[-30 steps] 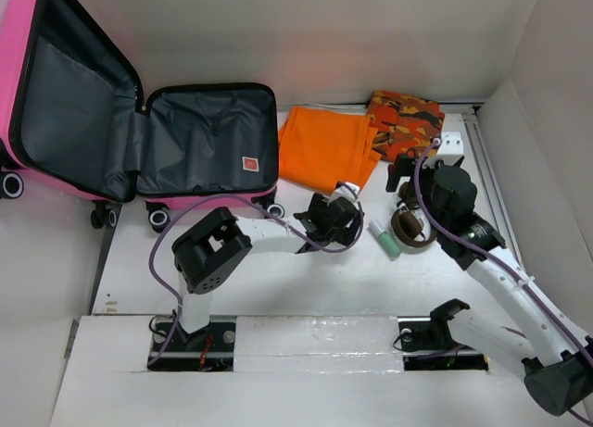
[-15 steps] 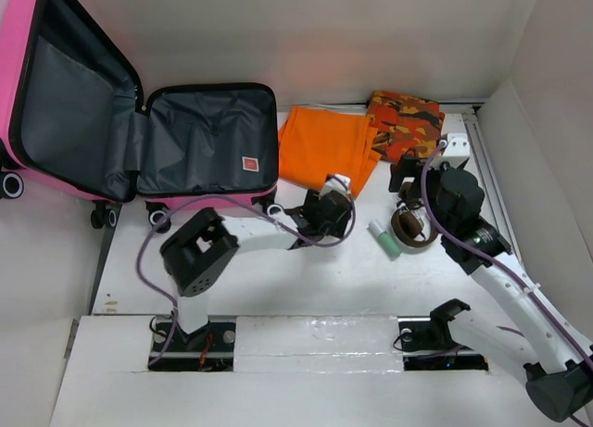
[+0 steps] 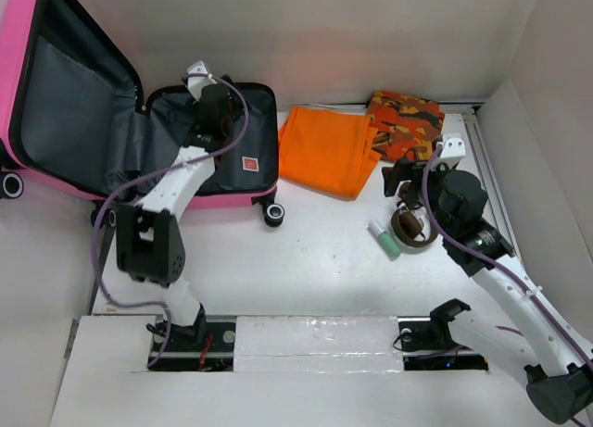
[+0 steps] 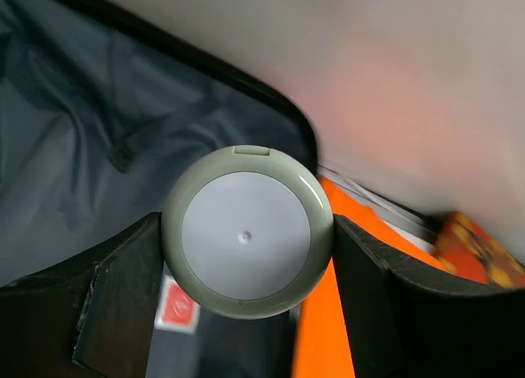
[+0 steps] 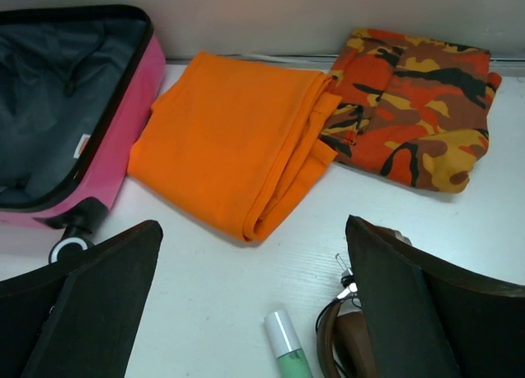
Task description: Pack the luggage
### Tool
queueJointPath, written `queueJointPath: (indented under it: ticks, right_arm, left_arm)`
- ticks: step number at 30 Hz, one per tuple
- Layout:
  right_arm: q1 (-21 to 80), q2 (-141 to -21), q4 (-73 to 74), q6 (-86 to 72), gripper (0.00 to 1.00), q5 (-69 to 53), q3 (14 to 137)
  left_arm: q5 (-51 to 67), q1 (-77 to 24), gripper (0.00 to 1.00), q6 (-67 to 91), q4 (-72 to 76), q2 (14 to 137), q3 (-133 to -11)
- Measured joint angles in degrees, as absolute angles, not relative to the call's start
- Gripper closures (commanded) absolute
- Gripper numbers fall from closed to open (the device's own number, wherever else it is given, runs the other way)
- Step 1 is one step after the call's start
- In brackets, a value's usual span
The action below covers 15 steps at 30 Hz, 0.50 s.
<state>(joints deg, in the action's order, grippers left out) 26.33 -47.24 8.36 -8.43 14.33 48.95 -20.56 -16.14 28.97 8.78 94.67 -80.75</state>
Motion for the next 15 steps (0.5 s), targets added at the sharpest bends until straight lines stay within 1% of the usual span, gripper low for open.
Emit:
queueJointPath:
  ticks: [1,5,9,11,12,13,15]
  right_arm:
    - [26.35,-47.31,8.36,-8.4,0.0,14.04,48.95]
    - [26.85,-47.4,8.32,-8.4,0.0,13.28,48.9]
    - [27.09,-47.42,8.32,-8.4,0.0,13.28,48.9]
    - [27.09,-47.62,8.29,-8.4,0.0,13.39,48.9]
    - [27.09,-47.81,8.29,-8.4,0.0,13.54,48.9]
    - [27.09,-48.07,8.29,-8.43,0.0,13.72,48.9]
    - [27.09,-48.51,8.34,-8.43,0.0,14.2,48.86]
  left_arm:
    - [-20.05,-15.2,0.51,29.36,8.69,96.44,-81.8]
    - [-16.21,-9.06,0.27,31.57,5.65,108.25,-84.88]
    - [-14.46,-6.87,0.12,32.27,0.82,114.52,-83.74]
    - [-13.45,-7.09,0.12,32.4,0.16,114.48,-82.15]
    - [-13.08,-7.29,0.11,32.4,0.21,114.02,-81.69]
    - [-12.82,-7.68,0.09,32.21,0.82,113.3,-81.01]
    - [-13.34,-8.91,0.09,31.57,2.28,110.37,-78.65]
